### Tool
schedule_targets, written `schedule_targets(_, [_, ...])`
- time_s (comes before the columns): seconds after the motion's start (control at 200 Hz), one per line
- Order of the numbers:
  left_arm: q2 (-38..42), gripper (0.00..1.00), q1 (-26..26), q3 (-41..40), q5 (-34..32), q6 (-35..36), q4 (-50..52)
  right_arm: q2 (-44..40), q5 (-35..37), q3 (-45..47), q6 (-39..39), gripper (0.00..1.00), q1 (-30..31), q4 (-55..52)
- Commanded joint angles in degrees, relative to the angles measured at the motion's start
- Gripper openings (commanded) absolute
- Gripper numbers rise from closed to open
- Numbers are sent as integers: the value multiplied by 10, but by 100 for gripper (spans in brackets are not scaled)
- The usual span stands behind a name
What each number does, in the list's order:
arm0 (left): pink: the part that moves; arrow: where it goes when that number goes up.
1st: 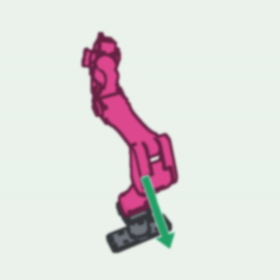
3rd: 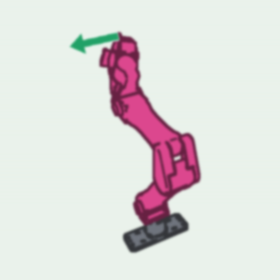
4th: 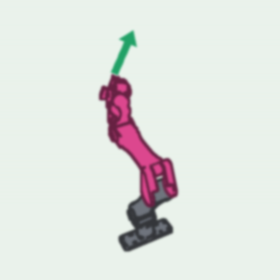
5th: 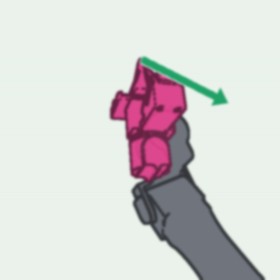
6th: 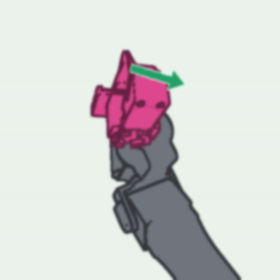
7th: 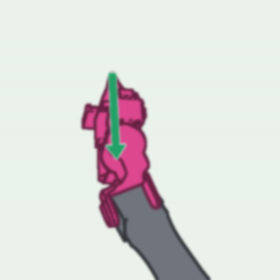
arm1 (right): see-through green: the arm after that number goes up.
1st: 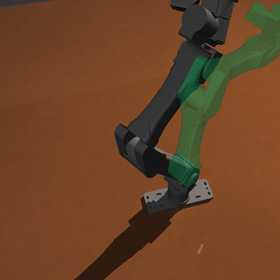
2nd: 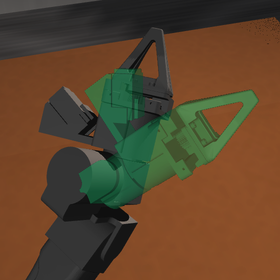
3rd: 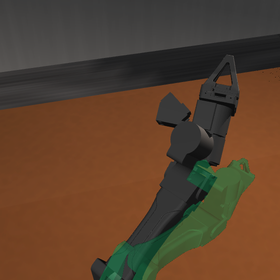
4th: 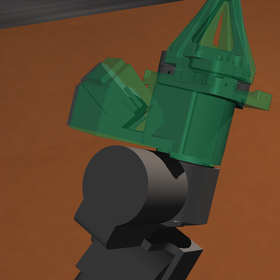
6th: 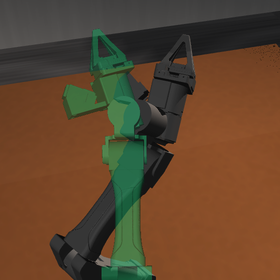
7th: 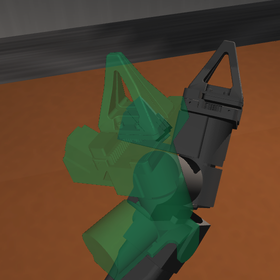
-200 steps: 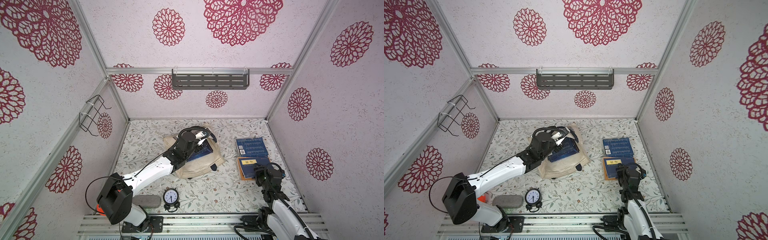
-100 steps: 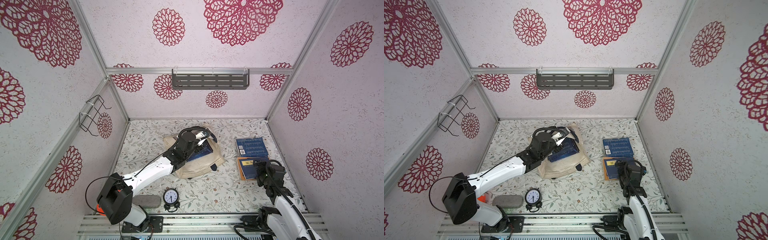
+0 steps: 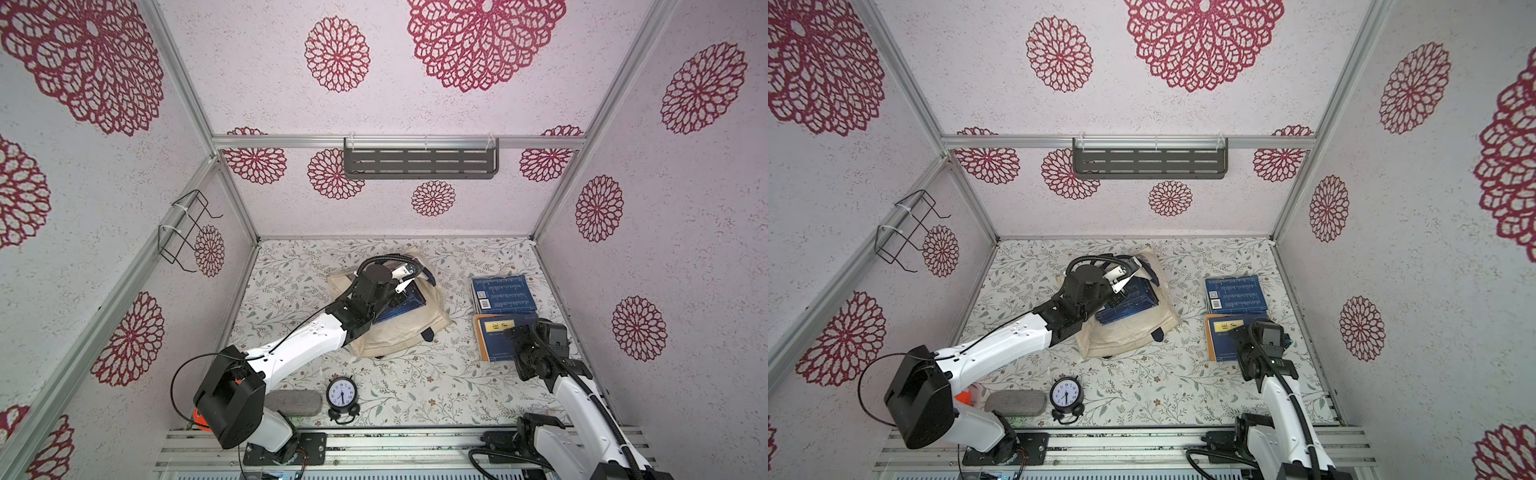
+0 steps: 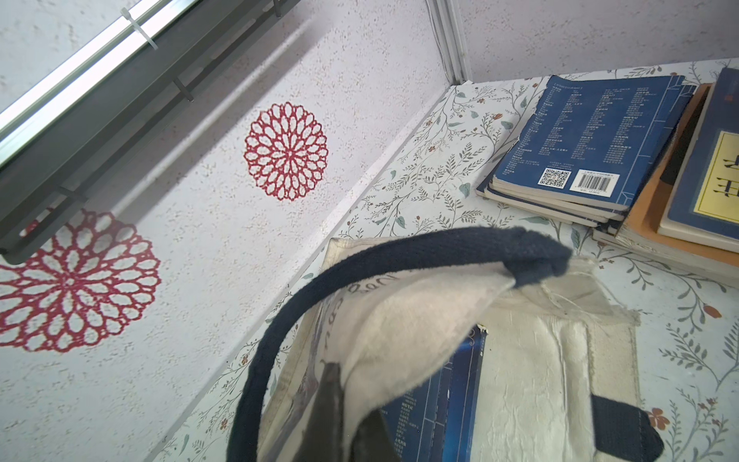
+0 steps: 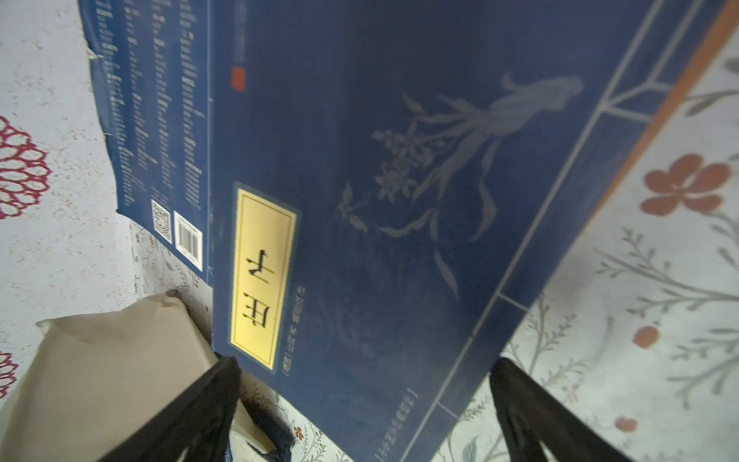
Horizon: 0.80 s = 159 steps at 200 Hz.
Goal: Take out the books from the canvas bag
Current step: Place the book on the book.
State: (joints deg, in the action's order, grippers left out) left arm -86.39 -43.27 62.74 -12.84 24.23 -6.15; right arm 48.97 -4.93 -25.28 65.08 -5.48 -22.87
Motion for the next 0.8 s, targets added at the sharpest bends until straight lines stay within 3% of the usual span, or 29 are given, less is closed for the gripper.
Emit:
schedule_targets(0.0, [3,0,-10,21,14,7,-16,-23,37,-29,-14,99,-3,-62])
schedule_targets(0.23, [1,0,-10,23,17,4,-13,-50,13,-41,-27,99,-1,-64])
schedule_targets(0.41, [1,0,-10,26,15,-3,-14,-131,-3,-36,-64,99,52,0])
schedule_targets(0.575, [-3,0,-10,28,12,-9,-16,-189,10,-4,-43,96,159,94])
schedule_targets(0.791, [-2,0,-10,27,9,-15,-23,-124,89,21,0,95,334,204])
